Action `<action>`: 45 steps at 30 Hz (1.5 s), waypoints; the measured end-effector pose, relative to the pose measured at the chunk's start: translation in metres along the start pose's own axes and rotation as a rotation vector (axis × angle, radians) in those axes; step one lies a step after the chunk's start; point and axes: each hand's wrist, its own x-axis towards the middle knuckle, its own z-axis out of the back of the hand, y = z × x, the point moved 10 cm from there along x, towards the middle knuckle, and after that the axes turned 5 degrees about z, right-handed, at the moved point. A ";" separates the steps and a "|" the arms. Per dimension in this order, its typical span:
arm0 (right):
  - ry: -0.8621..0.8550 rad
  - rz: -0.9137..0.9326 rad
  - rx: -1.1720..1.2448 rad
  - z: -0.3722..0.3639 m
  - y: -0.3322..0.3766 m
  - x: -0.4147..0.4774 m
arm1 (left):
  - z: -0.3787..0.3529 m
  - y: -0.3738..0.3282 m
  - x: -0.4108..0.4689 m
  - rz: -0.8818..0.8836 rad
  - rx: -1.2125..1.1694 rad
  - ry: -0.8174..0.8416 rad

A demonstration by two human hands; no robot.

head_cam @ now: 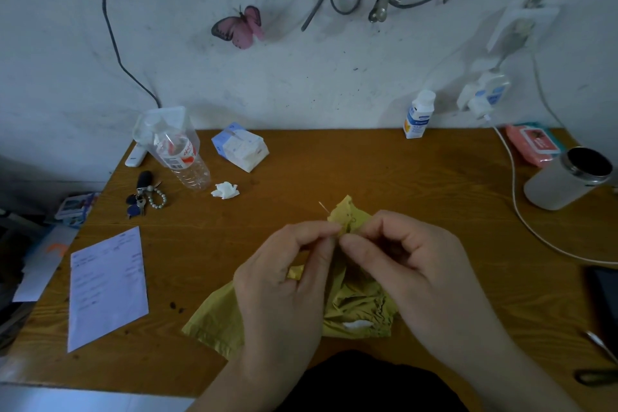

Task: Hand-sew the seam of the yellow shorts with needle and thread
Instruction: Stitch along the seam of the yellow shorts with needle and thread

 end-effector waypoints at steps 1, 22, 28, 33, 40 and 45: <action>-0.002 0.005 -0.020 0.001 0.001 0.000 | 0.000 0.002 0.002 0.028 -0.028 0.014; 0.073 -0.157 0.442 -0.005 -0.028 0.020 | -0.021 0.030 0.003 0.390 -0.314 0.304; 0.062 -0.139 0.287 -0.010 -0.029 0.017 | -0.031 0.037 -0.002 0.460 -0.292 0.395; -0.132 -0.288 0.515 -0.007 -0.051 0.010 | -0.037 0.036 -0.007 0.472 -0.322 0.444; 0.006 -0.338 0.532 -0.021 -0.051 0.005 | -0.033 0.044 -0.007 0.526 -0.333 0.384; -0.143 -0.250 0.543 -0.013 -0.045 0.008 | -0.035 0.034 -0.006 0.441 -0.237 0.354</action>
